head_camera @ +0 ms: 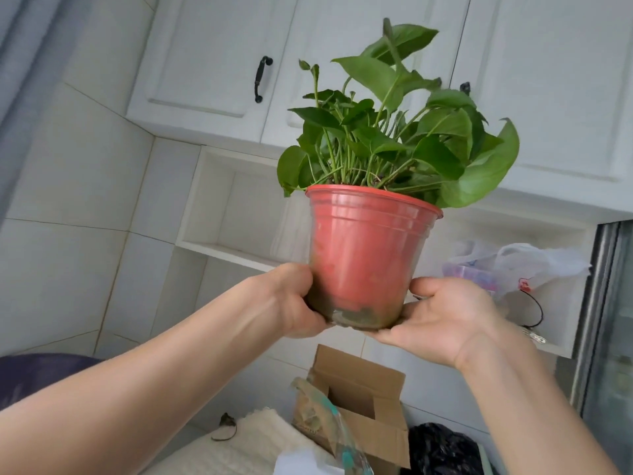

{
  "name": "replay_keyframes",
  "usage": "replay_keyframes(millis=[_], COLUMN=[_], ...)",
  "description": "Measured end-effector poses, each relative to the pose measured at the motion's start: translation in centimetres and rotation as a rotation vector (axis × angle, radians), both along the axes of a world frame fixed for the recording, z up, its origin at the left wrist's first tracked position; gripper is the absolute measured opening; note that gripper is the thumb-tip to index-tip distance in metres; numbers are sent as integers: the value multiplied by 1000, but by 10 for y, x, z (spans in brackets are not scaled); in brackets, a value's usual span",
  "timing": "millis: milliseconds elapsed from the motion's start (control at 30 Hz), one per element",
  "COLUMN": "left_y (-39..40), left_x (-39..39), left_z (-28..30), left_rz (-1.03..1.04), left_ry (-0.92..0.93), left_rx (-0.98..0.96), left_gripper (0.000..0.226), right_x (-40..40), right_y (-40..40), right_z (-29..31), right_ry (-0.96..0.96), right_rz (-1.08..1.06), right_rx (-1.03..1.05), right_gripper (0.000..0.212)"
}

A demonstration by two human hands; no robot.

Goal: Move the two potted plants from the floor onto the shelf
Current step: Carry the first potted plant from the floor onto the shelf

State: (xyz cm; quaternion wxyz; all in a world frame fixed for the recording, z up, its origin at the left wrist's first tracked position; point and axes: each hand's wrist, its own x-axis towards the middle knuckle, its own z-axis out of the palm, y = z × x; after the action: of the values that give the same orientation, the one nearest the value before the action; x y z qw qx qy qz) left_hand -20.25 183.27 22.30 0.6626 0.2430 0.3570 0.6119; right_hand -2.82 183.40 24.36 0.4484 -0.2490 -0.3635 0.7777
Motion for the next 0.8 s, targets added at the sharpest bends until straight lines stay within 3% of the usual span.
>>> replay_keyframes(millis=[367,633,800], left_y=[56,71,80], left_x=[-103,-148,-159], left_z=[-20,-41,-44], left_rz=[175,220,210], left_ry=[-37,-102,-100], left_rx=[-16,48,42], left_gripper=[40,45,40], right_x=[-109,-151,-174], right_y=[73,119,134], right_z=[-18,-54,-60], right_ry=[-31,-538,-439], right_rz=[142,176,66], right_rx=[68,718,862], right_gripper=[44,65,66])
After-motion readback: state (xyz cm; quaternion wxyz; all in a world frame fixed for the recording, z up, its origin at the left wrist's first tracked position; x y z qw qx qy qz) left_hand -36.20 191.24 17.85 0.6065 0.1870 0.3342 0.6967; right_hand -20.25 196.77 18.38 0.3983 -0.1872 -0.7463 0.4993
